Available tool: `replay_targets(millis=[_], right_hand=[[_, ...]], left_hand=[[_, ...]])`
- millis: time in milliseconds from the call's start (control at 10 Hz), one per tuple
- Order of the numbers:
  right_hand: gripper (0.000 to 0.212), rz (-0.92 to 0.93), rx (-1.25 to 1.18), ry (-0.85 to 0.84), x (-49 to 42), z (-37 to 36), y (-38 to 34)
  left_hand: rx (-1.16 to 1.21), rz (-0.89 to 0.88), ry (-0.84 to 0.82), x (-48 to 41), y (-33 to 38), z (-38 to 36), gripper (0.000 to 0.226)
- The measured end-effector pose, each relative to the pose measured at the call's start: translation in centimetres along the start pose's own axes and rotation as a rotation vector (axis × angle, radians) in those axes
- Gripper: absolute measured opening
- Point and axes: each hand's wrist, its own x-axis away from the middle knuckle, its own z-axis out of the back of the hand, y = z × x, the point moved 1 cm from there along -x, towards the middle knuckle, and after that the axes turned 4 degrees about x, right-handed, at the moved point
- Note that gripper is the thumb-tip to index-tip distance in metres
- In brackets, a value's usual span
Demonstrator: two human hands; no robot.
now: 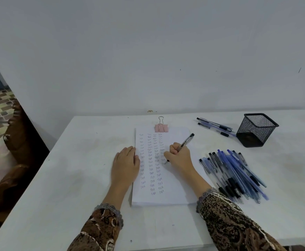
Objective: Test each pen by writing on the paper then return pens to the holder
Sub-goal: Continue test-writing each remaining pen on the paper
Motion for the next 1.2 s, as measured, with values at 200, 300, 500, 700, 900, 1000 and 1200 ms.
replay_targets(millis=[200,300,500,700,900,1000,1200], right_hand=[[0.048,0.012,0.010,0.034,0.0,0.1,-0.1],[0.047,-0.007,-0.011,0.023,-0.2,0.0,0.0],[0.046,0.051,0.031,0.032,0.0,0.2,0.3],[0.043,-0.144,-0.347,0.047,-0.6,1.2,0.6],[0.036,-0.270,-0.596,0.048,-1.2,2.0,-0.2],[0.035,-0.288,-0.586,0.064,-0.9,1.8,-0.4],[0.031,-0.243,-0.280,0.049,-0.2,1.7,-0.7]], left_hand=[[-0.001,0.004,-0.001,0.0,0.0,0.1,0.043],[-0.002,0.002,-0.001,0.1,0.0,0.1,0.043],[-0.004,-0.004,0.003,0.0,0.0,0.0,0.042],[0.000,0.004,0.006,0.0,0.1,0.1,0.042],[0.000,0.005,0.019,0.1,0.3,0.3,0.042],[0.005,0.000,0.022,0.1,0.3,0.3,0.042],[0.003,0.005,0.018,0.2,0.3,0.4,0.041]])
